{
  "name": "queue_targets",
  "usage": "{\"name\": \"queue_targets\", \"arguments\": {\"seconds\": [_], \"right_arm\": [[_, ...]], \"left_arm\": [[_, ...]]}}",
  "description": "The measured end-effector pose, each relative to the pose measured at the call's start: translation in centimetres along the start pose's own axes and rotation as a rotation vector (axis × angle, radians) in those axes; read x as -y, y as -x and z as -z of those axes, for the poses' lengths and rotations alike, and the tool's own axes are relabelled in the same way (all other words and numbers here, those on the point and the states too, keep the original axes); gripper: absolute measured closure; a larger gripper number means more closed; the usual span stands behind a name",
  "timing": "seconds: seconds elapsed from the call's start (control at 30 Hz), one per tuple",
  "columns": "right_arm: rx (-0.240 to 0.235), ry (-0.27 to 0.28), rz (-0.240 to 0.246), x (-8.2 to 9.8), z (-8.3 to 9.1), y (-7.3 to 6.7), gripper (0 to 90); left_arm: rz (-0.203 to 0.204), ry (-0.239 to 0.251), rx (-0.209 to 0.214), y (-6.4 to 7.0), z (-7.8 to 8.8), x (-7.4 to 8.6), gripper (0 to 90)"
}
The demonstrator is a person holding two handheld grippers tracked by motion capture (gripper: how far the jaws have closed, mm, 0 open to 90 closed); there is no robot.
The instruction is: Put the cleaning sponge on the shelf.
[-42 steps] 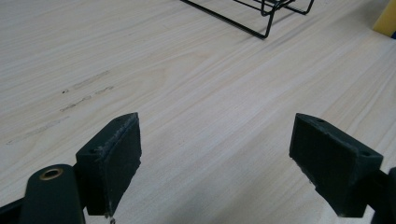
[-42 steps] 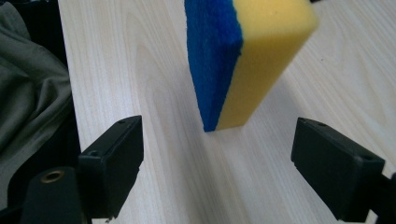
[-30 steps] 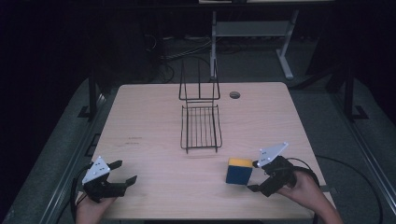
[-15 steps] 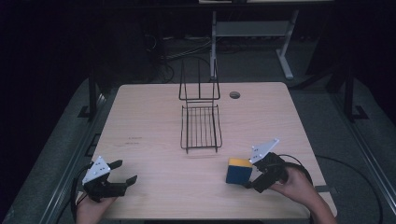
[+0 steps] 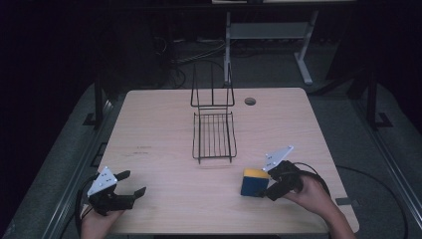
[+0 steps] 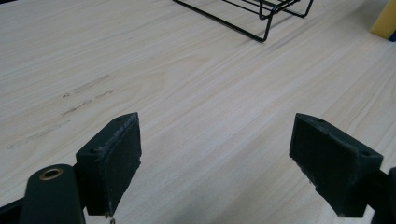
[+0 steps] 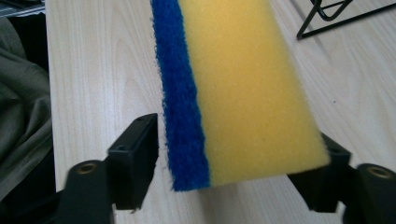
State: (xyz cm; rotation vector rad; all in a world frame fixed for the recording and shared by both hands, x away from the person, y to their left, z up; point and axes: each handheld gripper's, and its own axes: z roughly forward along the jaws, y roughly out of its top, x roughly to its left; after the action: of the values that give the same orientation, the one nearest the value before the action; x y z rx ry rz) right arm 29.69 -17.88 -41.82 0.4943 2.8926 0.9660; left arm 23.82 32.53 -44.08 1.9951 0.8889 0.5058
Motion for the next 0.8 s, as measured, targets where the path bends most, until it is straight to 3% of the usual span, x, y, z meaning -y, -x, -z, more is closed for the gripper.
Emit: {"name": "queue_targets", "arguments": {"seconds": [0.53, 0.8], "right_arm": [[-0.03, -0.009, -0.007, -0.3, -0.6, 0.4, 49.4], [-0.034, -0.015, 0.02, -1.1, -0.5, 0.5, 55.4]], "left_arm": [[0.002, 0.005, -0.002, 0.0, 0.1, 0.0, 16.2], [0.003, 0.004, -0.001, -0.1, 0.1, 0.0, 16.3]]}}
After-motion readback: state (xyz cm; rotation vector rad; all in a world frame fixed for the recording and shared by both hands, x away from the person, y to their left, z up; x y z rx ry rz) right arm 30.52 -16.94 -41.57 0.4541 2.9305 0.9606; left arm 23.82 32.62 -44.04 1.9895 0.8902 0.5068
